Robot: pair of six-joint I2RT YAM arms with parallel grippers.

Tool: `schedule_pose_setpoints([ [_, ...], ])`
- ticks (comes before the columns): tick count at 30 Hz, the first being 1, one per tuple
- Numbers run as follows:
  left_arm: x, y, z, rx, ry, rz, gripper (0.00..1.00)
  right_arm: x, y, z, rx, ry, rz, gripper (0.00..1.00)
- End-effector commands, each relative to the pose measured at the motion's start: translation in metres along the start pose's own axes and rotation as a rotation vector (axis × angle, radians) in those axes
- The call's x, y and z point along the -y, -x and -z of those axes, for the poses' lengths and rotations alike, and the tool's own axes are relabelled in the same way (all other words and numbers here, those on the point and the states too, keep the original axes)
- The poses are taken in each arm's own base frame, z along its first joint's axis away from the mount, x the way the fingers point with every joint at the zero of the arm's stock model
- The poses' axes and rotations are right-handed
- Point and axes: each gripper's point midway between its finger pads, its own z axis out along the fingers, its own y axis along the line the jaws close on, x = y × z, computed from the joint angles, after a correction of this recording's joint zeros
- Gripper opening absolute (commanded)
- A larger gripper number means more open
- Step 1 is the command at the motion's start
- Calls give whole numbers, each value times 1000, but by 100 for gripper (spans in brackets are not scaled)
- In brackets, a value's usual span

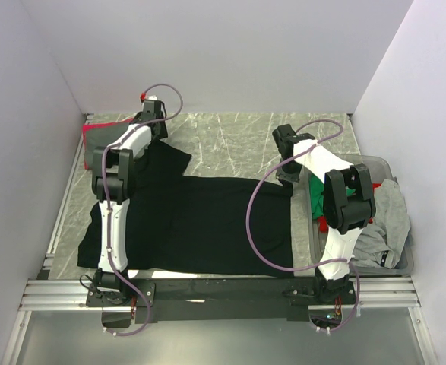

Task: Fold and stack the t-shirts
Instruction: Fold the tshirt

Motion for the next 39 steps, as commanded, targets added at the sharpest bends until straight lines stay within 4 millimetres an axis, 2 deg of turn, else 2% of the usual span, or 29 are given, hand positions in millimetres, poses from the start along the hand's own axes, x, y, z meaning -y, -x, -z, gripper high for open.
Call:
schedule_pose_setpoints([
  [1,0,23,3,54,12,-1,49,5,2,17,28,11,9,0],
  [10,-5,10,-3,-3,40,8,46,5,3,17,31,14,5,0],
  [14,-6,8,-4,-14,45,10,37,2,4,17,30,22,6,0],
  [16,-8,2,-5,-34,55,9,36,1,5,18,30,28,3,0],
  [28,-14,2,-10,-50,83,23,47,0,2,19,26,40,1,0],
  [31,-12,-2,-10,-63,67,14,38,0,2,20,28,42,-3,0],
  [32,-12,-3,-10,-65,64,12,30,0,2,20,27,41,-4,0],
  [34,-11,-5,-10,-76,56,4,21,0,3,21,31,44,-7,0],
  [35,-11,-6,-10,-79,57,2,12,0,3,21,30,43,-8,0],
  [37,-10,-8,-10,-85,51,1,0,-1,4,22,33,47,-11,0],
  [39,-8,-8,-8,-88,37,1,0,-2,6,24,39,50,-10,0],
])
